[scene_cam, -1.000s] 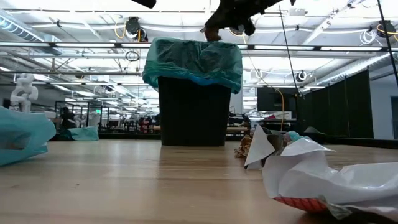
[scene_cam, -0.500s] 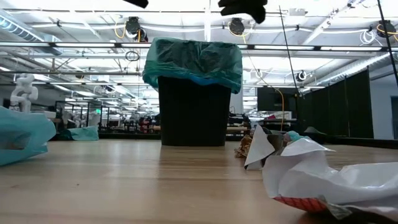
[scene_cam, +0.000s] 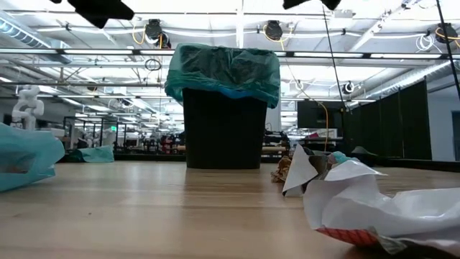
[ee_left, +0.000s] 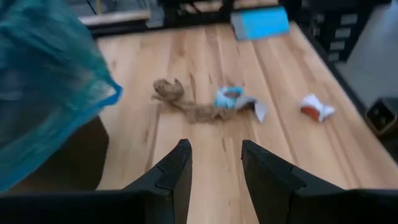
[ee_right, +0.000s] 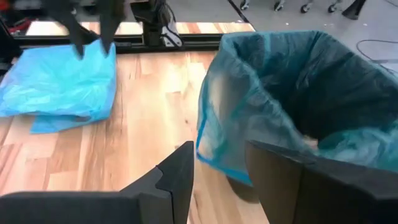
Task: Place trash/remove bag and relplace
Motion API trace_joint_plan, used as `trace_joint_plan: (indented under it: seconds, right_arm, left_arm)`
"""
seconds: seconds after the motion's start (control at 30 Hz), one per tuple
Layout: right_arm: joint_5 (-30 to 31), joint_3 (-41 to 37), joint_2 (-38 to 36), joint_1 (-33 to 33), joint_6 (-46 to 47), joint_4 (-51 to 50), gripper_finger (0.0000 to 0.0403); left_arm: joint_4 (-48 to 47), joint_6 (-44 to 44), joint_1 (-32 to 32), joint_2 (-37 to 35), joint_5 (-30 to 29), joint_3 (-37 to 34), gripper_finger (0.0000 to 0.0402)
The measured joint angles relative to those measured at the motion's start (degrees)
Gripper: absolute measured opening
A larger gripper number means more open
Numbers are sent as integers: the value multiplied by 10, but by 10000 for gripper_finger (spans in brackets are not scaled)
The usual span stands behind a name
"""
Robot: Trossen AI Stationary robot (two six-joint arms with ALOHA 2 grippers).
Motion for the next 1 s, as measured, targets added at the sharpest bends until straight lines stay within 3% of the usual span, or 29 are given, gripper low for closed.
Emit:
trace_joint_plan:
  seconds: [0.3, 0.5, 0.67, 1.0]
  right_arm:
    - [89, -189, -42, 104, 168, 112, 134]
    - [140, -311, -30, 152, 284, 220, 134]
    - [171, -377, -9, 154, 358, 269, 134]
    - [176, -408, 48, 104, 344, 353, 134]
  left_arm:
    - [21, 0, 0, -108, -20, -61, 136]
    - [0, 4, 2, -120, -98, -68, 136]
    - [3, 4, 2, -120, -110, -68, 136]
    - [4, 1, 2, -120, -111, -68, 136]
